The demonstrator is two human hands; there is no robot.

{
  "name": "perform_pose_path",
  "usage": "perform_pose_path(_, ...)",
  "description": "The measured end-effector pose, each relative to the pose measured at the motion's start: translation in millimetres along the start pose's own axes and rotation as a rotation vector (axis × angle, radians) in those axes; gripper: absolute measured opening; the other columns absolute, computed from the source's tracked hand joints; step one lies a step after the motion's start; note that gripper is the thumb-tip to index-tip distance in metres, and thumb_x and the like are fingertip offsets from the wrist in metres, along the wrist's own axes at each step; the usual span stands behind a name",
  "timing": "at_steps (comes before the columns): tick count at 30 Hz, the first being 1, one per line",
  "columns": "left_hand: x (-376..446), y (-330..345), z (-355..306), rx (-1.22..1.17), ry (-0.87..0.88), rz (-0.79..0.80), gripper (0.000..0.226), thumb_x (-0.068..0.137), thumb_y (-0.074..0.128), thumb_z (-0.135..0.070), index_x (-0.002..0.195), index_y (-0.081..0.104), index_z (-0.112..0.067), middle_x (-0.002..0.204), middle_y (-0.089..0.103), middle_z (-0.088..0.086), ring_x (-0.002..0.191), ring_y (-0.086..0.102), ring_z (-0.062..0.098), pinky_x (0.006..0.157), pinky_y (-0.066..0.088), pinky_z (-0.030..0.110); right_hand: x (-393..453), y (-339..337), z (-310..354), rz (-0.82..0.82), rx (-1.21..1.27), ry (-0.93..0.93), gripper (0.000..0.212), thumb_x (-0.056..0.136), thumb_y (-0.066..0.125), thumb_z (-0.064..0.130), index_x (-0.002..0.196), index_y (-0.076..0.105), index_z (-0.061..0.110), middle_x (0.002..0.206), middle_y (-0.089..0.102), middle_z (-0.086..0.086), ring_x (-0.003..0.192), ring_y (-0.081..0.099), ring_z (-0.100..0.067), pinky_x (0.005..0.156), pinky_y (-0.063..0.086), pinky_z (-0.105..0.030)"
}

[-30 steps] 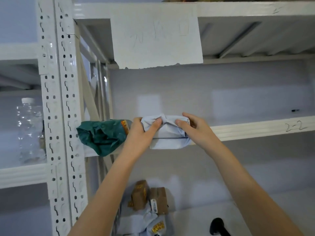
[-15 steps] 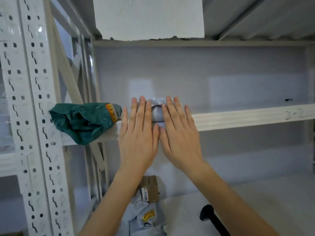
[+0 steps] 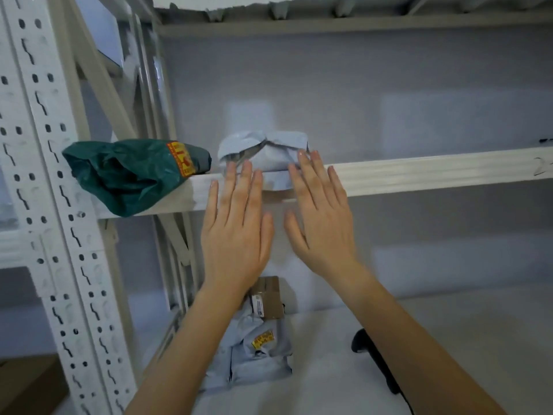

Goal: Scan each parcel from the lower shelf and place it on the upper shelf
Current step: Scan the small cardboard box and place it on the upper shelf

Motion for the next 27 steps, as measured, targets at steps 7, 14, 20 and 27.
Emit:
perform_pose_path(7, -177, 48, -9, 0.012, -0.143, 0.566, 0.053, 0.088, 0.039, -0.027, 0.131, 0.052, 0.001, 0.137, 0.053, 0.019, 0.130, 0.046, 0.032, 0.112, 0.028, 0.043, -165, 57, -30, 0.522, 0.053, 0.285, 0.058, 0.084, 0.036, 0.025, 0.133, 0.047, -0.003, 0.140, 0.049, -0.019, 0.133, 0.043, -0.031, 0.113, 0.027, -0.034)
perform_pose_path(14, -295, 83, -15, 0.016, -0.404, 1.096, 0.073, 0.057, 0.086, -0.016, 0.121, 0.058, 0.007, 0.125, 0.057, 0.030, 0.111, 0.059, 0.046, 0.086, 0.051, 0.056, -272, 103, -41, 1.162, 0.192, 0.592, 0.066, 0.098, 0.037, 0.031, 0.150, 0.008, 0.004, 0.160, 0.010, -0.010, 0.148, 0.008, -0.020, 0.118, 0.014, -0.033)
perform_pose_path(20, -310, 110, -13, -0.084, -0.548, 1.097, 0.065, 0.079, 0.070, -0.016, 0.135, 0.043, 0.005, 0.143, 0.037, 0.032, 0.132, 0.037, 0.046, 0.103, 0.037, 0.053, -288, 141, -33, 1.249, 0.365, 0.735, 0.058, 0.096, 0.043, 0.027, 0.145, 0.022, 0.002, 0.149, 0.032, -0.016, 0.137, 0.032, -0.030, 0.106, 0.032, -0.038)
perform_pose_path(27, -288, 186, 12, -0.168, -0.579, 1.044, 0.069, 0.087, 0.062, -0.029, 0.142, 0.031, 0.000, 0.146, 0.029, 0.029, 0.132, 0.034, 0.042, 0.104, 0.035, 0.045, -269, 199, -50, 1.071, 0.592, 1.083, 0.045, 0.097, 0.044, 0.016, 0.139, 0.036, 0.001, 0.145, 0.041, -0.016, 0.133, 0.039, -0.029, 0.100, 0.034, -0.030)
Point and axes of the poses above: each hand's wrist, its own x-axis towards the middle knuckle, its own y-axis out of the palm, z = x × y, the point moved 5 cm from there along x, towards the middle knuckle
